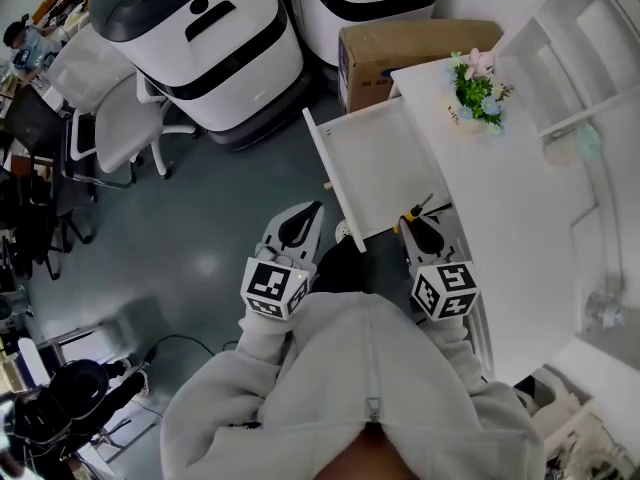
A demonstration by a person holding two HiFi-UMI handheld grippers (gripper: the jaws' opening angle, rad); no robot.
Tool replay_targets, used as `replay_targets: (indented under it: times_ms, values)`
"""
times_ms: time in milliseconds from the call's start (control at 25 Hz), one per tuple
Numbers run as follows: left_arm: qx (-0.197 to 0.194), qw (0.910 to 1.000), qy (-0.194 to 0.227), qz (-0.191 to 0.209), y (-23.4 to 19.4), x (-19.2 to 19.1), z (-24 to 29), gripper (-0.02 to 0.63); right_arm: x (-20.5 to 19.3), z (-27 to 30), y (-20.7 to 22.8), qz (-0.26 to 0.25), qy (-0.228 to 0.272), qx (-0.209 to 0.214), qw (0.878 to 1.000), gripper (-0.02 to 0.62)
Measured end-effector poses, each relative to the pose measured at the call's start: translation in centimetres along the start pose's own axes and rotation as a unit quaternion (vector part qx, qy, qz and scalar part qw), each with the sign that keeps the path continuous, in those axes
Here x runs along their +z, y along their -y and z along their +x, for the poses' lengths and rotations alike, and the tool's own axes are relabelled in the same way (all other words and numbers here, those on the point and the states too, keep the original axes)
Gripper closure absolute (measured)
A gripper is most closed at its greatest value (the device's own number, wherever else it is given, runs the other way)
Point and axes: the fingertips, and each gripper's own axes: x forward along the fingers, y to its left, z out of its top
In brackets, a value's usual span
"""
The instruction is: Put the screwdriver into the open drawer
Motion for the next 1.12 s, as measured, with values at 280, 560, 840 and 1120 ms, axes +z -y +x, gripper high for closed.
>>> replay_targets:
  times_ms: [280,560,840,1120]
  values:
    - [-0.003,1.0000,-0.005,-0.003,-1.9,0.7,3.4,0.586,0.7,3.5,1.8,0.002,-0.028,0.000,1.000,0.508]
    - [0.007,0.9995,-0.011,-0.028,-4.3,0.0,5.1,0.586,0.3,7.3,3.4,0.000,-0.075,-0.003,0.997,0.508]
    - [0.025,0.9987,-0.017,-0.041,-6.6,-0.7,5.2,0.586,-0.1,11.3,3.8,0.020,-0.112,0.012,0.993,0.508]
    - [0.028,0.9984,-0.020,-0.044,-7.7,-0.9,5.3,0.586,-0.7,15.7,4.3,0.033,-0.150,0.022,0.988,0.508]
